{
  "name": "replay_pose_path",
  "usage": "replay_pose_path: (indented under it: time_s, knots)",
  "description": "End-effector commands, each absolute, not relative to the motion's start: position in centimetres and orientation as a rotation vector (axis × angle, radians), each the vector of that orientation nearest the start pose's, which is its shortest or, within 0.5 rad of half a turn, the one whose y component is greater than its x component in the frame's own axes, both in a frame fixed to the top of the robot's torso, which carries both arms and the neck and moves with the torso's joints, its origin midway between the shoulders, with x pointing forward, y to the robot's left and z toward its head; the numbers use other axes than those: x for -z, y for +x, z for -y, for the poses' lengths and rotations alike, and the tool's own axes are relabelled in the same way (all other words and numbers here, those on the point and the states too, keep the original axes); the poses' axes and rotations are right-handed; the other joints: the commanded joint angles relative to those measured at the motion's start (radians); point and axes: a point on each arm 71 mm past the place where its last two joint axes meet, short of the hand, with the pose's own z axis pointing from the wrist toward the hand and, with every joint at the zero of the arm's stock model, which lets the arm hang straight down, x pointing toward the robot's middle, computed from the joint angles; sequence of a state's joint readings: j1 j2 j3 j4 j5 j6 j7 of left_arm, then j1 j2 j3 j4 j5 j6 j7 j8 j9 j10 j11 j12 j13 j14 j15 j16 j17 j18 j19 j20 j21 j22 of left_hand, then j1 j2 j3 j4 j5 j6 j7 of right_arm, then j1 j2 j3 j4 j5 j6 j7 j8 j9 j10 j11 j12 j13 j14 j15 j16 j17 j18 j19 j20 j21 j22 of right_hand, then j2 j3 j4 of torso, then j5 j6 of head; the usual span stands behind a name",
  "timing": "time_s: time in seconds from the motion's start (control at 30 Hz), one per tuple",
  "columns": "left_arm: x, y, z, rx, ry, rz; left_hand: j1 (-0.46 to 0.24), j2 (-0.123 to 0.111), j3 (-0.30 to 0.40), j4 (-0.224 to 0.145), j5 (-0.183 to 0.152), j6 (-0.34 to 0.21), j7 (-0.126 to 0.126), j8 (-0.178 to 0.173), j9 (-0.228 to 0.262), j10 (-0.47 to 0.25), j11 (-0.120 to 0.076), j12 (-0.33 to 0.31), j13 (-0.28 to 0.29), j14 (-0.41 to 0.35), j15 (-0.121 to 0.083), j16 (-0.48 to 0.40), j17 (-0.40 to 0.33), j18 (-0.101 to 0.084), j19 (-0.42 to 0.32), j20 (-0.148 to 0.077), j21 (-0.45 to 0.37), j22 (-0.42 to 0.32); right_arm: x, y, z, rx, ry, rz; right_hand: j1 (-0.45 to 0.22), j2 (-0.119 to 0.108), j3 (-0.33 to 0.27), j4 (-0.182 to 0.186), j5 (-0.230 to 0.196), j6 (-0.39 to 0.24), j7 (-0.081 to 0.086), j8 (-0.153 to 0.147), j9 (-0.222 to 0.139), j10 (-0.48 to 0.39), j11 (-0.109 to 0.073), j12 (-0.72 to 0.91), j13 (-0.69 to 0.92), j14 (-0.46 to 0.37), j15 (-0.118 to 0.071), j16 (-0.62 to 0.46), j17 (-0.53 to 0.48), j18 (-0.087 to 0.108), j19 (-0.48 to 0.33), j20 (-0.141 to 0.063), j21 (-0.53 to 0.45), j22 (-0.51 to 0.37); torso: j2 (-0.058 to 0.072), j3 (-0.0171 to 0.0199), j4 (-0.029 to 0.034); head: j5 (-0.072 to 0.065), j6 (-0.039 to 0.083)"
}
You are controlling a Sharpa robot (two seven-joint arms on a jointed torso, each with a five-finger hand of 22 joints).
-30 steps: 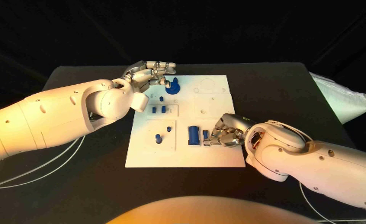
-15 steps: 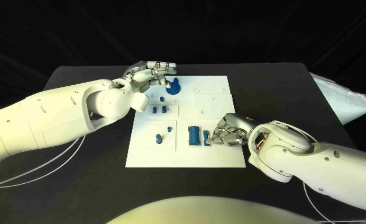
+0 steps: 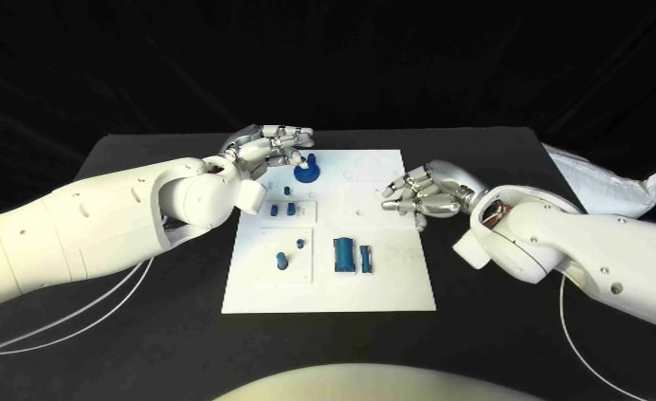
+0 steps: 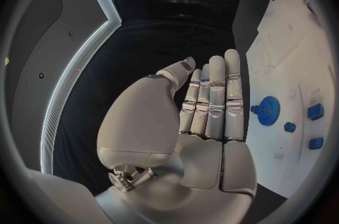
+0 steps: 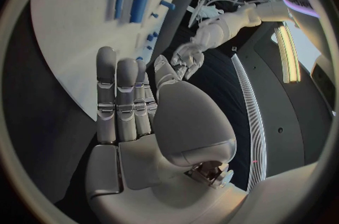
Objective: Assemble the parts on the task board
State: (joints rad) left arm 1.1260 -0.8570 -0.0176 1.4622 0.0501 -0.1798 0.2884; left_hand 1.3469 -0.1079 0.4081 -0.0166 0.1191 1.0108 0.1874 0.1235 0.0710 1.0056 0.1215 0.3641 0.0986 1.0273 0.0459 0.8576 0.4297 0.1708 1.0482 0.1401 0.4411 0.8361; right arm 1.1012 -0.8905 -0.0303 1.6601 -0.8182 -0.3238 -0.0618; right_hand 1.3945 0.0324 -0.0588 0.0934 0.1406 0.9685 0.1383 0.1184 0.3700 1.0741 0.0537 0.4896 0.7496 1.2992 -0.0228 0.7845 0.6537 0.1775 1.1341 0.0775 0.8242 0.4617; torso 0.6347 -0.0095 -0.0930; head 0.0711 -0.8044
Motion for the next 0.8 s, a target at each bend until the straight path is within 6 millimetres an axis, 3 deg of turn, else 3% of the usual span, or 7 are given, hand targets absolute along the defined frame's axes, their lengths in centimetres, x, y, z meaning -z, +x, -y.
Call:
replay_pose_path:
  time_s: [0.03,0.1,0.23,0.37,0.47,0.6,0.8]
  knots:
    - [22.1,49.1,-23.1,1.533,-1.310,-1.472,-0.013,0.004,-0.013,0.005,-0.005,-0.017,0.003,0.005,-0.001,-0.017,0.008,-0.001,-0.010,-0.065,0.020,-0.094,-0.051,0.002,-0.069,0.016,-0.067,-0.042,21.4,46.2,19.7,-1.326,0.764,-1.733,0.038,0.015,0.019,-0.023,-0.018,-0.006,0.018,-0.015,-0.008,-0.026,0.022,-0.126,-0.127,-0.043,0.022,-0.162,-0.094,0.007,-0.030,0.019,-0.125,-0.085,-0.034,-0.0085,-0.0059,0.000,0.022]
    - [22.3,49.3,-23.3,1.520,-1.325,-1.446,-0.012,0.010,-0.015,0.008,-0.005,-0.022,0.003,0.008,-0.001,-0.022,0.014,-0.009,-0.020,-0.092,0.033,-0.175,-0.094,0.000,-0.108,0.030,-0.114,-0.077,21.5,47.5,20.3,-1.356,0.831,-1.685,0.057,0.029,0.044,-0.040,-0.032,0.001,0.023,-0.028,-0.024,0.004,0.042,-0.217,-0.251,-0.035,0.032,-0.286,-0.159,0.005,-0.019,0.035,-0.226,-0.154,-0.048,-0.0117,-0.0078,0.002,0.032]
    - [22.7,49.8,-23.5,1.496,-1.345,-1.403,-0.010,0.011,-0.018,0.013,-0.007,-0.034,-0.001,0.005,-0.002,-0.024,0.023,-0.043,-0.035,-0.090,0.055,-0.330,-0.167,0.006,-0.155,0.055,-0.197,-0.152,21.8,49.5,21.3,-1.395,0.937,-1.609,0.074,0.026,0.070,-0.063,-0.030,-0.001,0.032,-0.049,-0.049,-0.005,0.052,-0.287,-0.353,-0.087,0.055,-0.413,-0.226,0.005,-0.057,0.051,-0.330,-0.219,-0.069,-0.0143,-0.0071,0.004,0.057]
    - [23.1,50.4,-23.9,1.460,-1.358,-1.363,-0.011,0.015,-0.022,0.020,-0.006,-0.044,-0.003,-0.009,-0.004,-0.024,0.030,-0.097,-0.037,-0.080,0.074,-0.478,-0.225,0.010,-0.182,0.086,-0.276,-0.237,22.2,51.3,22.2,-1.431,1.036,-1.526,0.069,0.019,0.116,-0.088,-0.017,-0.020,0.048,-0.058,-0.094,-0.012,0.075,-0.351,-0.472,-0.164,0.097,-0.564,-0.322,0.002,-0.113,0.091,-0.461,-0.298,-0.089,-0.0111,-0.0074,0.008,0.089]
    - [23.3,50.8,-24.0,1.436,-1.365,-1.341,-0.010,0.015,-0.030,0.020,-0.006,-0.057,-0.006,-0.025,-0.005,-0.023,0.038,-0.132,-0.037,-0.058,0.082,-0.540,-0.250,0.014,-0.181,0.096,-0.309,-0.282,22.2,52.4,22.5,-1.443,1.034,-1.488,0.040,0.008,0.164,-0.117,-0.018,-0.019,0.051,-0.053,-0.140,0.005,0.076,-0.383,-0.567,-0.163,0.122,-0.646,-0.400,0.012,-0.107,0.118,-0.542,-0.352,-0.101,-0.0079,-0.0071,0.008,0.100]
    - [23.5,51.4,-23.8,1.414,-1.371,-1.314,-0.005,0.020,-0.038,0.019,-0.004,-0.054,-0.001,-0.034,-0.005,-0.016,0.040,-0.161,-0.037,-0.041,0.085,-0.601,-0.275,0.013,-0.168,0.101,-0.332,-0.327,22.4,53.2,22.6,-1.446,0.984,-1.474,0.006,0.003,0.218,-0.152,-0.018,-0.010,0.054,-0.056,-0.178,0.026,0.084,-0.395,-0.638,-0.140,0.120,-0.695,-0.463,0.010,-0.078,0.119,-0.594,-0.388,-0.116,-0.0060,-0.0064,0.007,0.116]
    - [24.0,51.8,-23.6,1.395,-1.378,-1.286,-0.002,0.026,-0.043,0.018,-0.003,-0.047,0.001,-0.039,-0.005,-0.009,0.043,-0.183,-0.037,-0.041,0.092,-0.657,-0.300,0.012,-0.167,0.108,-0.357,-0.371,22.4,53.6,22.3,-1.452,0.941,-1.474,-0.037,-0.002,0.276,-0.188,-0.018,0.011,0.055,-0.055,-0.208,0.054,0.082,-0.396,-0.687,-0.080,0.106,-0.712,-0.509,0.007,-0.023,0.108,-0.619,-0.396,-0.118,-0.0006,-0.0042,0.011,0.129]
